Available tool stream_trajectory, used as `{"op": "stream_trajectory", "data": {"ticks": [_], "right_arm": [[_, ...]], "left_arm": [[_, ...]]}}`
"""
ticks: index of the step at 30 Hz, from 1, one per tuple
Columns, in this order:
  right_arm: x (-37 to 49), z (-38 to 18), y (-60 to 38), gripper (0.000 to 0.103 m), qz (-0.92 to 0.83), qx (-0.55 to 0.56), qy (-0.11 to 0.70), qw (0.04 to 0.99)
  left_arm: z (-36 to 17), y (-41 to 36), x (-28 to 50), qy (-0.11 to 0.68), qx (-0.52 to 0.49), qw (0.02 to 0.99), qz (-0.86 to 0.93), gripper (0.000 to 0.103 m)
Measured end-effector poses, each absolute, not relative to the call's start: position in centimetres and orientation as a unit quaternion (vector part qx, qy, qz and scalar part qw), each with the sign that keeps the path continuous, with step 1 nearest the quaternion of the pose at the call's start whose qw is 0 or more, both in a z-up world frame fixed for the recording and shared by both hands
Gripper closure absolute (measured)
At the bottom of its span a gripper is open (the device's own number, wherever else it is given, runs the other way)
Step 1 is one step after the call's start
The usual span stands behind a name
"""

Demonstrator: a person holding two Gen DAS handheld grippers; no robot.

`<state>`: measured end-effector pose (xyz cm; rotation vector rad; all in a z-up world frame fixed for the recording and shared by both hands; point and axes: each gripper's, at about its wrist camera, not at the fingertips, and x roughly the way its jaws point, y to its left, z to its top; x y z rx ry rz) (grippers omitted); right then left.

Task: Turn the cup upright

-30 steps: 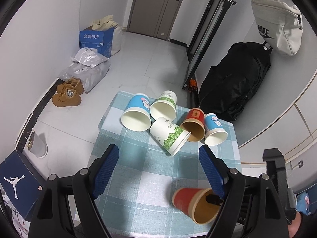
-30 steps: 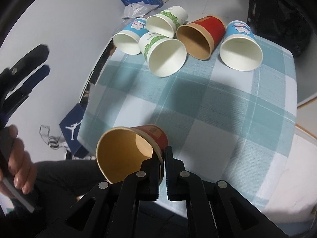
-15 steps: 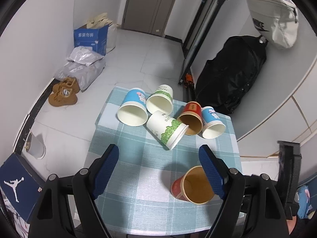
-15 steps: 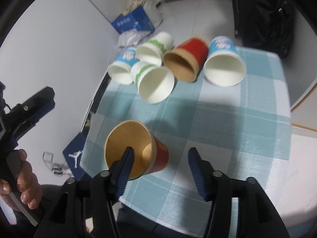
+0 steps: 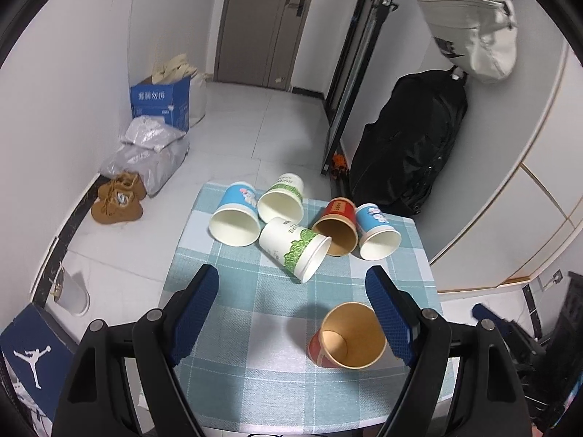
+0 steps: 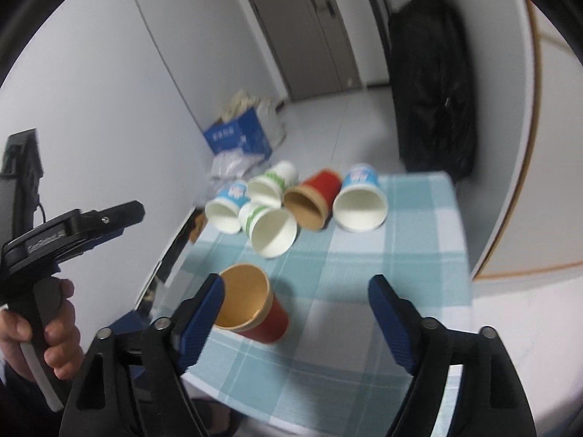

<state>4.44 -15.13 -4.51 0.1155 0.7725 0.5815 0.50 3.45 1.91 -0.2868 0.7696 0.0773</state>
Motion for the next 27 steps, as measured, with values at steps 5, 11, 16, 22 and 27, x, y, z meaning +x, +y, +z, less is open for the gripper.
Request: {"op": "stream_trajectory", "data": {"ticks": [5,11,16,22,27], "right_arm": [[2.5,-3.4,-15.6,0.006,0.272,0.062,0.314,0.907],[1.4,-3.7,-15.5,0.004,0.259,0.042,0.3,0.917],[1.2,-4.0,-16.5,0.002,0.257,0.058,0.303,0.916],[0.8,-4.1,-16.3,0.002,0.261,0.045,0.303,0.915],[0.7,-4.5,-15.8,0.002,0.269,0.041,0.311,0.91]], "left_arm": [[1.6,1.5,-0.7,0.362,-0.107,0.926,0.024,0.024],[0.5,0.5,-1.3,0.381,-0.106,0.918,0.0,0.024],[0.1,0.7,-1.5,0.386,-0.112,0.916,0.002,0.024],[-0.2,0.3,-1.4,0.392,-0.111,0.913,0.0,0.024],[-0.3,0.2,-1.3,0.393,-0.109,0.913,-0.001,0.024]]}}
